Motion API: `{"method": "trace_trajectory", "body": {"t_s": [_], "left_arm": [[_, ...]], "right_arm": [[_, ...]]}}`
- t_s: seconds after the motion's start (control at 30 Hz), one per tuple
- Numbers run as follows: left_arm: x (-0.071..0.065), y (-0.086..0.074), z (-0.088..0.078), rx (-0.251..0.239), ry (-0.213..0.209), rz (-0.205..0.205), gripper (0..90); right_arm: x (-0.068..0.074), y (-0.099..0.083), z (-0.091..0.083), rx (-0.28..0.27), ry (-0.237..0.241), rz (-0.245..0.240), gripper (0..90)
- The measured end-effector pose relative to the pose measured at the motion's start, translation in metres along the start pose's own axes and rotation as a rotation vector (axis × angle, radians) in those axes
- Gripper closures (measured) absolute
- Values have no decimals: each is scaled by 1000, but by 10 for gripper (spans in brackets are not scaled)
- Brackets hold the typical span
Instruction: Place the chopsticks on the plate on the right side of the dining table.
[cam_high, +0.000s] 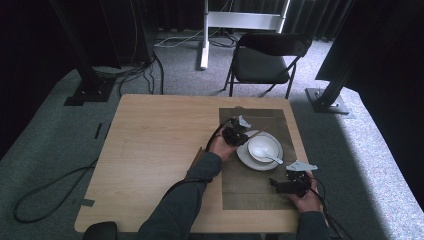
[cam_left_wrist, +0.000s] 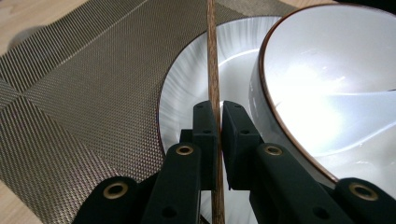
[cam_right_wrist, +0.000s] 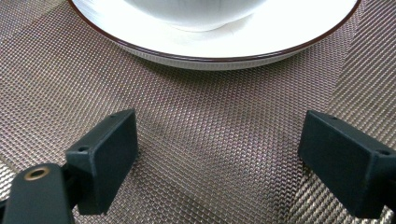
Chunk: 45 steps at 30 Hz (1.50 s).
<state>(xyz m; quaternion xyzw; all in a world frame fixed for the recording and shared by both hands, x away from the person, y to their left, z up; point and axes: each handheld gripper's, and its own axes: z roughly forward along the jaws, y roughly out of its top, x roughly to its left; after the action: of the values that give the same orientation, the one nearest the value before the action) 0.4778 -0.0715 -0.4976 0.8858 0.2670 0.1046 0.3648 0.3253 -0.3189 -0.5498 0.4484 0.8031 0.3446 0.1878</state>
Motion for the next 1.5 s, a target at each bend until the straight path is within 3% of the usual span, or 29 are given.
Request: {"method": "trace_trajectory", "body": {"t_s": [0.8,1.5], "left_arm": [[-1,2,8,6,-11,-6,847],[0,5,5,-6,-11,-15,827]], "right_arm": [[0,0,0,0,0,0,116],[0,0,0,0,-1,-2,116]]}}
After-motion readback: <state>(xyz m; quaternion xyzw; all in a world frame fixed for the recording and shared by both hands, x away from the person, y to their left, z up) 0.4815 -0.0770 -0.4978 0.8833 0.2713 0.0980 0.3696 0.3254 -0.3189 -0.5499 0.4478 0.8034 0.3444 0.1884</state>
